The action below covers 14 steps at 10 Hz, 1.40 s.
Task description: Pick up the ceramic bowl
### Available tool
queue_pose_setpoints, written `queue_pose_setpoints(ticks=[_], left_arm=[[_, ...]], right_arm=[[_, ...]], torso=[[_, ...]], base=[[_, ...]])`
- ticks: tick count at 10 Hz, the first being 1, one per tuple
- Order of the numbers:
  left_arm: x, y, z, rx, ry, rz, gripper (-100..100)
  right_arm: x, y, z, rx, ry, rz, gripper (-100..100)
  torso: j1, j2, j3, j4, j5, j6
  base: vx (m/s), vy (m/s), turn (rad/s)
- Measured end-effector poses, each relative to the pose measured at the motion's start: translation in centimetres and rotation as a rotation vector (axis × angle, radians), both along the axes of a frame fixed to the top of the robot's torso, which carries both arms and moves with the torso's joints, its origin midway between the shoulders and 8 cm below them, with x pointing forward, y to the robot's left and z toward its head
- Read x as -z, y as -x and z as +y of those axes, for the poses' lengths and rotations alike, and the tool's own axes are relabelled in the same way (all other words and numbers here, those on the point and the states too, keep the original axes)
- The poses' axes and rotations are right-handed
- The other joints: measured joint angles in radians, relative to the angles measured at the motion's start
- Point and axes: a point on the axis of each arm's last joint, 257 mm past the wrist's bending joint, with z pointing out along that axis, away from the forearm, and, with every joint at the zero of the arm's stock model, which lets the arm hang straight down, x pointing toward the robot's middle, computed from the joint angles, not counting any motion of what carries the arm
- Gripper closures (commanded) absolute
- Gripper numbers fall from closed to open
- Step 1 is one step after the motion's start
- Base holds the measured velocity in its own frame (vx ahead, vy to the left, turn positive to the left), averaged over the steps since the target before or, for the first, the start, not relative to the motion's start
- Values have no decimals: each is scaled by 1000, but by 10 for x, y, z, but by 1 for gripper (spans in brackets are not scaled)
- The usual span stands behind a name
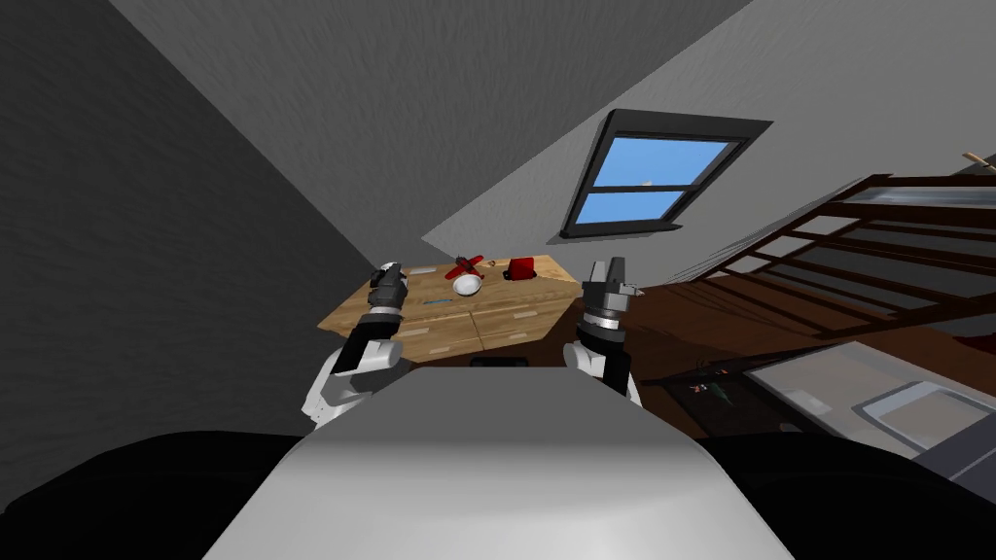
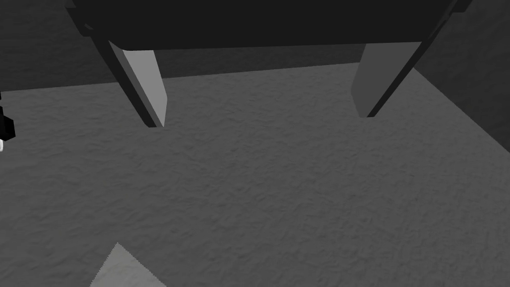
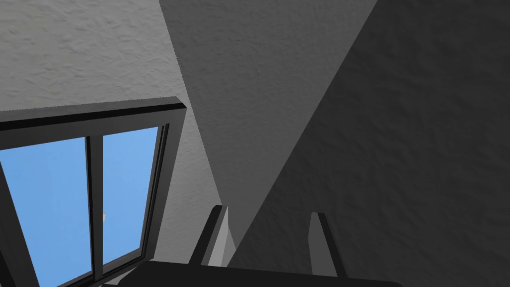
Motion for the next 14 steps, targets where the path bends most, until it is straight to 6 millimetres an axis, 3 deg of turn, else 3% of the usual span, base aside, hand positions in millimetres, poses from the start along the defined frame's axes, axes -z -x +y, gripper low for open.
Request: queue_pose_setpoints(ticks=[14], left_arm=[[39,-17,64,-119,4,273,-100]], right_arm=[[0,0,0,0,0,0,0]], torso=[[-1,1,0,0,0,0]], base=[[-15,-16,-50]])
